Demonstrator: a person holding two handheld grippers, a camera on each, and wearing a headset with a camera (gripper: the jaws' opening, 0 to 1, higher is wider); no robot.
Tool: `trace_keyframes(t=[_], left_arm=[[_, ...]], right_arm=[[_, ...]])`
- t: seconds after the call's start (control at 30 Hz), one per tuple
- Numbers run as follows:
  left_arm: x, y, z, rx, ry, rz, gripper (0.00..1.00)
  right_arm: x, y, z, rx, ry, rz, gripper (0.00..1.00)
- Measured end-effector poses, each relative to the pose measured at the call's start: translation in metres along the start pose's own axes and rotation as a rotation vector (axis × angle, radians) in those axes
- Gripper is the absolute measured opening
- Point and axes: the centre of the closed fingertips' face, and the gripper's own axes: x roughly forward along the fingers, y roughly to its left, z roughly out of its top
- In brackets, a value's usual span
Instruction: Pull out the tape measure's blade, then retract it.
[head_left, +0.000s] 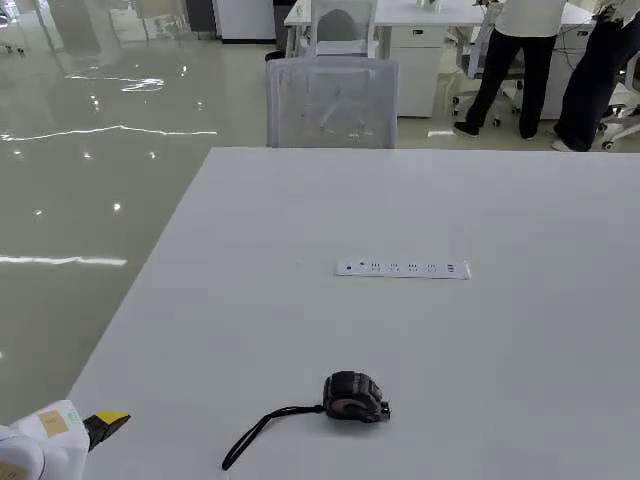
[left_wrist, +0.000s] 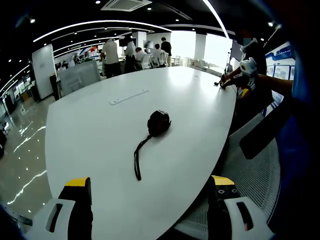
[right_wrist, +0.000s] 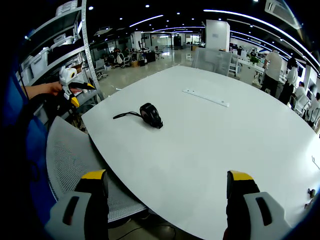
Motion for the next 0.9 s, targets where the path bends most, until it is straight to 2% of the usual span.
trace_keyframes(t=[0.33, 0.9], left_arm=[[0.01, 0.006, 0.01, 0.011, -0.006, -0.008, 0.94], [0.033, 0.003, 0.021, 0.023, -0.001, -0.032, 0.94]], right_arm=[[0.007, -0.002, 0.002, -0.008, 0.006, 0.008, 0.95], [0.026, -0.005, 0.008, -0.033, 0.018, 0.039, 0.93]])
